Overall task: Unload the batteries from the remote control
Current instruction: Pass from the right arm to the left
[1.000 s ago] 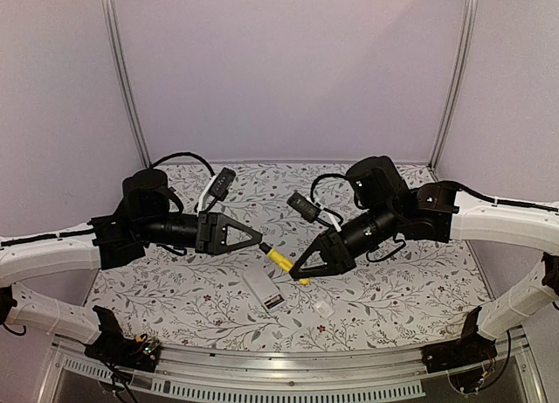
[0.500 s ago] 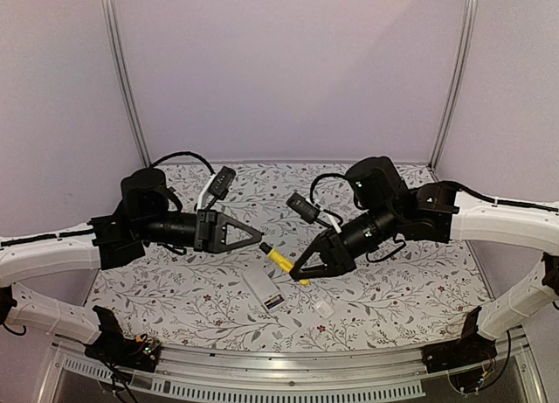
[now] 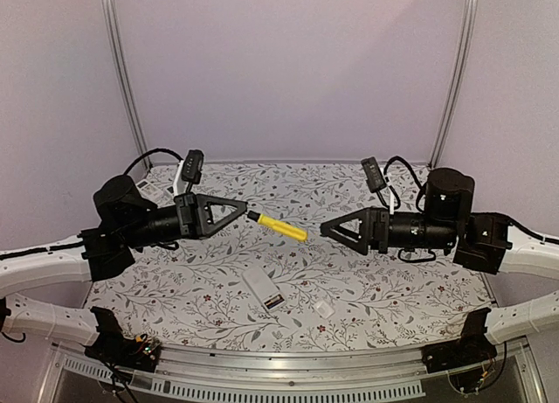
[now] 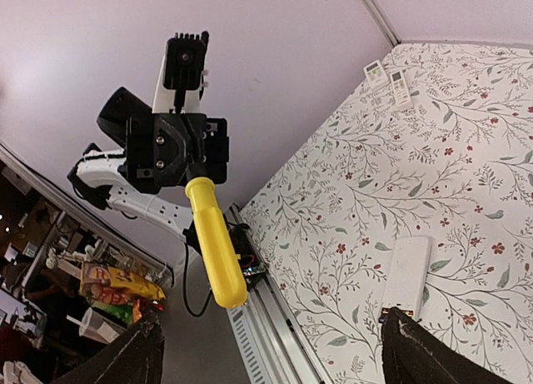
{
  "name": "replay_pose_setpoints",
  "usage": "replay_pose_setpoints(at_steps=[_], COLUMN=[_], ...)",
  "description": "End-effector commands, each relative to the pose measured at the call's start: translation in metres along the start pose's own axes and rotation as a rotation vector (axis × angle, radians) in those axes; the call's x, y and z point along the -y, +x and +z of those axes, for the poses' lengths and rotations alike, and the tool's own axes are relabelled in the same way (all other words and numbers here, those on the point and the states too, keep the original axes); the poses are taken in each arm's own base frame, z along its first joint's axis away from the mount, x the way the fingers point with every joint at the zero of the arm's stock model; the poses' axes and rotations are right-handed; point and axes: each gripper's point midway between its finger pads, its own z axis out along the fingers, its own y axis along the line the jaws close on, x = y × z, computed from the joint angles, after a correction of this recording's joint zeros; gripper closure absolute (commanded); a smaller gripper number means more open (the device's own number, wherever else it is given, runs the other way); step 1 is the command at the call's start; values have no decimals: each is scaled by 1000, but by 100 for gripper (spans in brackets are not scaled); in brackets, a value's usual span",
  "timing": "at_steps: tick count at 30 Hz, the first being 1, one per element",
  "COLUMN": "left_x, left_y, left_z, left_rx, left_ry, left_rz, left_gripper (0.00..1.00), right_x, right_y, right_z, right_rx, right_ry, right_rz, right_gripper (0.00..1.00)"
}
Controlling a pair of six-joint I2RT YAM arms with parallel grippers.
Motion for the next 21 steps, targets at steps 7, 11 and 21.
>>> replay_pose_setpoints(at_steps=[7,11,21], left_x=[18,21,25], left_y=[-17,-15,-15], left_z=[-8,-10,-13], left_rx=[116,119,118], left_ry=[76,101,111], left_rz=[-15,-23,-21], left_gripper=[100,100,100], right_x=[-39,-47,-61], right_y=[-25,-24,-24], right_z=[14,32,45], right_rx=[218,191,196], right_ry=[-151,-162,-229], right_rz=[154,129,105], right_gripper=[13,18,36])
